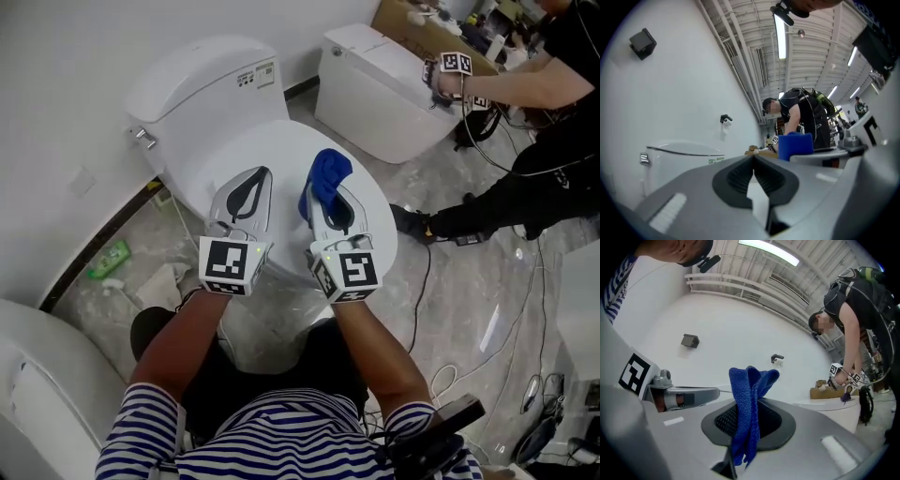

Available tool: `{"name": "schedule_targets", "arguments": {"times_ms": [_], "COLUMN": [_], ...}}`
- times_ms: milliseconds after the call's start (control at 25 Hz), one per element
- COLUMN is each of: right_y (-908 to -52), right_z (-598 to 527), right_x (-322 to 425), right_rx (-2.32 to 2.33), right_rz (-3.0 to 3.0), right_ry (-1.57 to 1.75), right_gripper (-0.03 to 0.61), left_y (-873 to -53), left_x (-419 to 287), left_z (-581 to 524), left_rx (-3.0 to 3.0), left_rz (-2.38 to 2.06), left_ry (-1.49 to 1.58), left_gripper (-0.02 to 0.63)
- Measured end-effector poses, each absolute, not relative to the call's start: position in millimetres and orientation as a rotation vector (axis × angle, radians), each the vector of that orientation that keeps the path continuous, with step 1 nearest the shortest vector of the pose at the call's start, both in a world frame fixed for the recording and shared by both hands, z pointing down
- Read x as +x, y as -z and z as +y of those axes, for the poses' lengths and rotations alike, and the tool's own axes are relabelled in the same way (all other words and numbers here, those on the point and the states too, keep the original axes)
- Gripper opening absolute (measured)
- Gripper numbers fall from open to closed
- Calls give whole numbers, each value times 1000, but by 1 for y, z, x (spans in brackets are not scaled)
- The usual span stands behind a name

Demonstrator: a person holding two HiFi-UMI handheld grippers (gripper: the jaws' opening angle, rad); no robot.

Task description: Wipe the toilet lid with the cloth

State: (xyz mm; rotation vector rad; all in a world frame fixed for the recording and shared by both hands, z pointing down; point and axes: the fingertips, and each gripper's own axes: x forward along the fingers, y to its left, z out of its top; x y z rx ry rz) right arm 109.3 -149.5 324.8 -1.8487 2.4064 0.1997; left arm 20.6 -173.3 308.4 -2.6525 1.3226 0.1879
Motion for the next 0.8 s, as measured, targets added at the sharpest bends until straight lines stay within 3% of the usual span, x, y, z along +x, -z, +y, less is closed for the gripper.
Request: {"name": "schedule_targets", "arguments": {"times_ms": [800], "right_y": [-331], "right_z": [-157], "right_x": [100], "right_rx": [-1888], "right_rz": [2398], "right_ry": [-201], "right_gripper": [61], "left_y": [-309], "left_x": [13], "left_z": [-178], "left_rx": [-2667], "left_rz": [1318], "left_ry": [-204], "left_gripper": [3]}}
